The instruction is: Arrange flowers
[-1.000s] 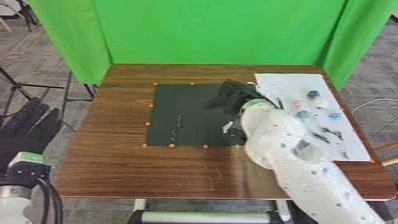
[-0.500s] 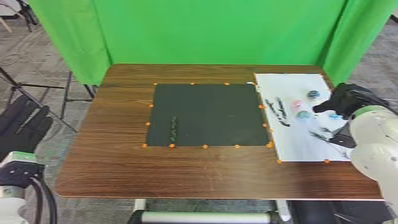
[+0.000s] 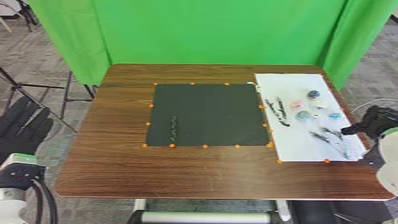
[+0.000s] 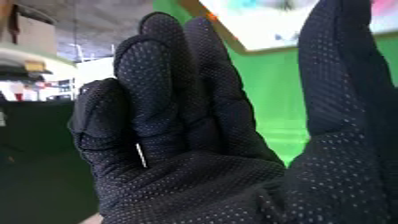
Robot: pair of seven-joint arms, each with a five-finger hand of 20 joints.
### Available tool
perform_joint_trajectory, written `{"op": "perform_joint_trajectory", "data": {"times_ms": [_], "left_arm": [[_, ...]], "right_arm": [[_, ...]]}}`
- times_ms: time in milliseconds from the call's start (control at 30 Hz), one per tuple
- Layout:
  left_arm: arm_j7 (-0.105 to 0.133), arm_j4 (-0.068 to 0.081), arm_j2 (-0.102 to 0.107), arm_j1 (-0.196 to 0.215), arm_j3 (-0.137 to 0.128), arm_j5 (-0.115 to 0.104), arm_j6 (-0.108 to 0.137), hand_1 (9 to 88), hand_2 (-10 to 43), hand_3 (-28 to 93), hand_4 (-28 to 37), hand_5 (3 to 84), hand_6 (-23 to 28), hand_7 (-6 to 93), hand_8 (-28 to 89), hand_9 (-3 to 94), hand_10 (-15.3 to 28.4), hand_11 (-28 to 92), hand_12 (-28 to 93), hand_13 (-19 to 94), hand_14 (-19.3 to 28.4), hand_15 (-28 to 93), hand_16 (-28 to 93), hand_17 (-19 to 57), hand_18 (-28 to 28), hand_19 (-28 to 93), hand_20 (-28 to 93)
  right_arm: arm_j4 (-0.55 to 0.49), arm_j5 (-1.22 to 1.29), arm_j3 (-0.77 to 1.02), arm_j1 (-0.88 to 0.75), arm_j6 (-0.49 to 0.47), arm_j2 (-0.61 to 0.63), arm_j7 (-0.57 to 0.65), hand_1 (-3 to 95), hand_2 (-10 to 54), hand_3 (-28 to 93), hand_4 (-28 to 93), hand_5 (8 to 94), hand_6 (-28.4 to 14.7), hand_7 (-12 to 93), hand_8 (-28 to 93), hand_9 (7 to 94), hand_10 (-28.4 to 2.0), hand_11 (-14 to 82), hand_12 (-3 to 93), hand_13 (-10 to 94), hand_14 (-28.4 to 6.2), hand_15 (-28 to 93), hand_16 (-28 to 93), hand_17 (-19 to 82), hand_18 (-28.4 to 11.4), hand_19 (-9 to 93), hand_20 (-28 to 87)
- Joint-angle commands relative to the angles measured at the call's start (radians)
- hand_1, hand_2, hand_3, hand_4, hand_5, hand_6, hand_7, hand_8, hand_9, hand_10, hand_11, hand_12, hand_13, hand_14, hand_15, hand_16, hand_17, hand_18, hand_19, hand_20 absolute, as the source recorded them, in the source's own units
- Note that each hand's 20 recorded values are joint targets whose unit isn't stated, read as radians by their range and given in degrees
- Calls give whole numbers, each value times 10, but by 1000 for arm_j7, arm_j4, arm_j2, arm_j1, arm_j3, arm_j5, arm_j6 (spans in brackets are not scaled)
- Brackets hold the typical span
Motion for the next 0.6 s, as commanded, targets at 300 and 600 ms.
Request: {"op": "perform_joint_trajectory", "data": {"times_ms": [300, 600], "left_arm": [[-11, -7, 1, -2, 6, -11, 27, 225, 99, 704, -283, 393, 83, 189, -99, 321, 152, 249, 103, 224, 157, 398, -87, -50, 136, 287, 87], [-28, -13, -20, 9, 5, -18, 36, 227, 102, 703, -283, 394, 82, 191, -100, 323, 153, 254, 101, 225, 156, 401, -90, -50, 136, 291, 86]], "right_arm": [[74, 16, -50, -11, 45, -19, -10, 437, -95, 532, -283, 609, -50, 265, -110, 663, -158, 417, 307, 638, -143, 693, 349, 396, -233, 908, 339], [95, 70, -100, 34, 22, -28, 17, 380, -95, 636, -282, 615, -48, 265, -111, 669, -158, 417, 310, 643, -141, 690, 350, 399, -233, 908, 336]]}}
